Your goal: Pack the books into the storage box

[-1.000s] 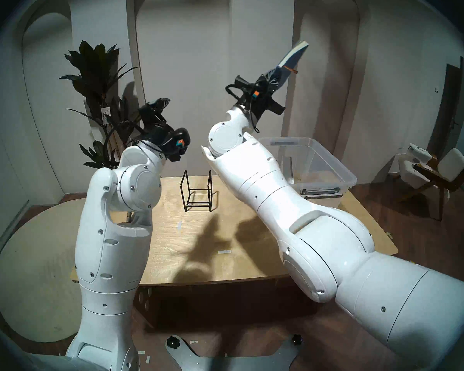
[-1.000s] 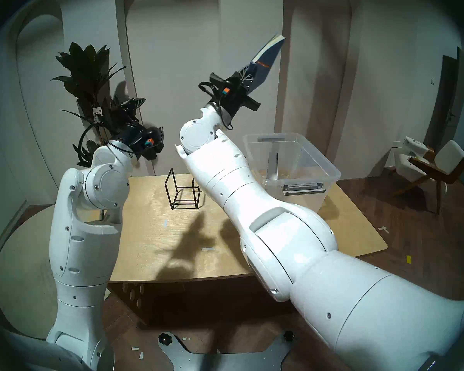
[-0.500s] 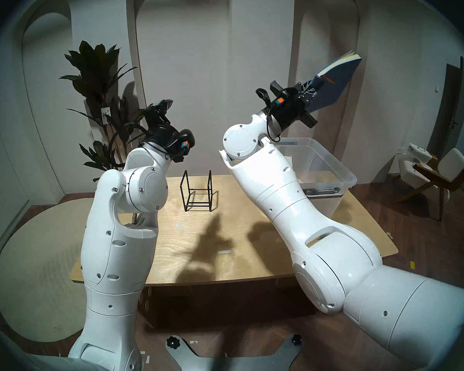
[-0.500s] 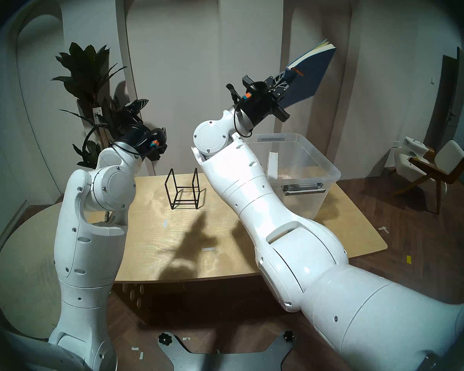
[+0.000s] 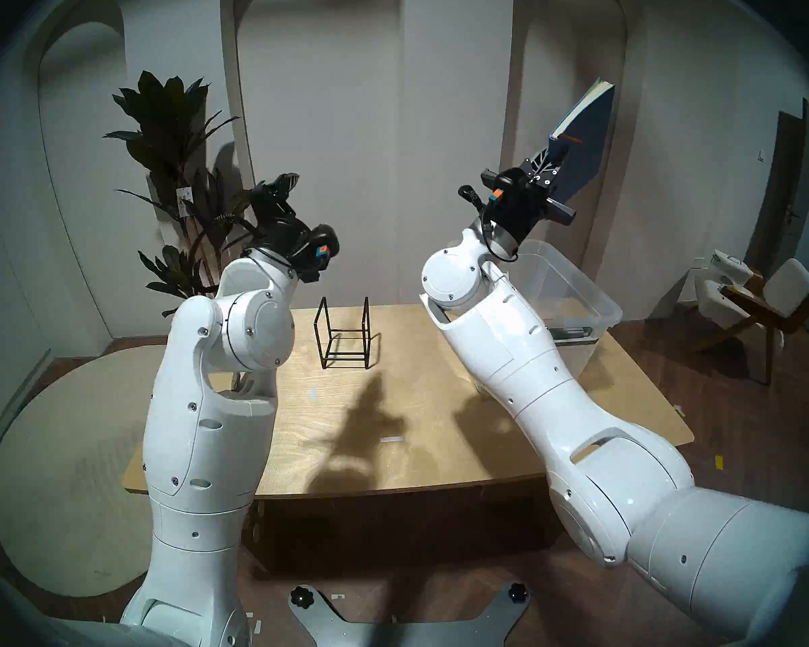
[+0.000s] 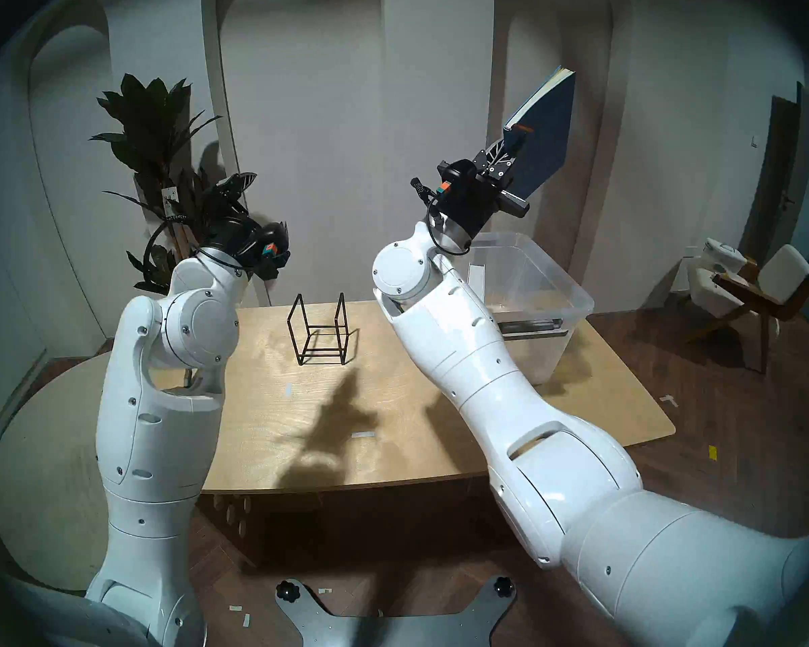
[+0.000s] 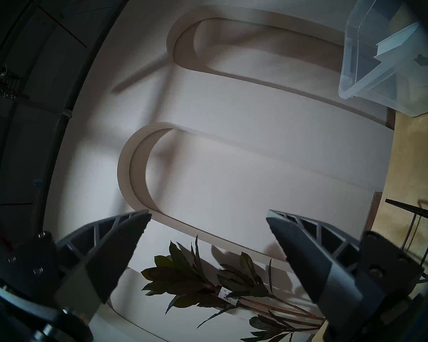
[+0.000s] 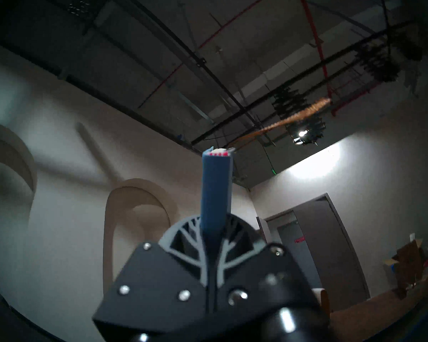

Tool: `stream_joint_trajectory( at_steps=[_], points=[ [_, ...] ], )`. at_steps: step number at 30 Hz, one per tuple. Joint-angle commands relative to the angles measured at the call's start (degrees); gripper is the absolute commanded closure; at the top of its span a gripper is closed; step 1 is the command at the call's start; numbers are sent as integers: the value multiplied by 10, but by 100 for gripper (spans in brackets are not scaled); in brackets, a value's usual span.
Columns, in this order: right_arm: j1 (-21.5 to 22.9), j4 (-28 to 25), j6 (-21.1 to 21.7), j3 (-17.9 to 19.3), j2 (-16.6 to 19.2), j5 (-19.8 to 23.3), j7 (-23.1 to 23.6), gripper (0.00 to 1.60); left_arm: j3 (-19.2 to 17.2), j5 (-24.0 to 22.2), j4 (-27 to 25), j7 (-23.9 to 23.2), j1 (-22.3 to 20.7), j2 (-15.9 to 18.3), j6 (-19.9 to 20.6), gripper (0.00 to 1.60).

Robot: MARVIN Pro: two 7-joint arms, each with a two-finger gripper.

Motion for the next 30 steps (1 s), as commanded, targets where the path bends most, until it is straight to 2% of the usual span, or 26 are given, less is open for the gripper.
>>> stream_joint_trajectory(
  at_steps=[1, 2, 6, 8, 11, 14, 18, 23, 30],
  points=[
    [-30, -65, 26, 11, 66, -21, 69, 160, -2, -1, -8, 5, -7, 0, -3, 0],
    [-36, -80, 32, 5, 80, -15, 81, 160, -2, -1, -8, 5, -7, 0, -3, 0],
    [-49, -103, 56, 15, 92, -1, 117, 160, -2, -1, -8, 6, -7, 0, -4, 0],
    [-56, -114, 55, 18, 91, 21, 138, 160, -2, -1, -8, 6, -7, -1, -5, 0],
    [-70, -137, 77, 17, 91, 60, 170, 160, -3, -1, -8, 6, -7, -1, -6, 0],
    [-83, -157, 101, 22, 89, 76, 199, 160, -3, -1, -8, 6, -7, -2, -7, 0],
    [-92, -181, 137, 24, 88, 84, 200, 160, -4, 0, -8, 6, -7, -3, -9, 0],
    [-88, -181, 152, 16, 94, 84, 211, 160, -5, 0, -8, 6, -7, -4, -10, 0],
    [-89, -175, 186, 18, 84, 75, 184, 160, -6, 1, -8, 6, -7, -6, -12, 0]
  ],
)
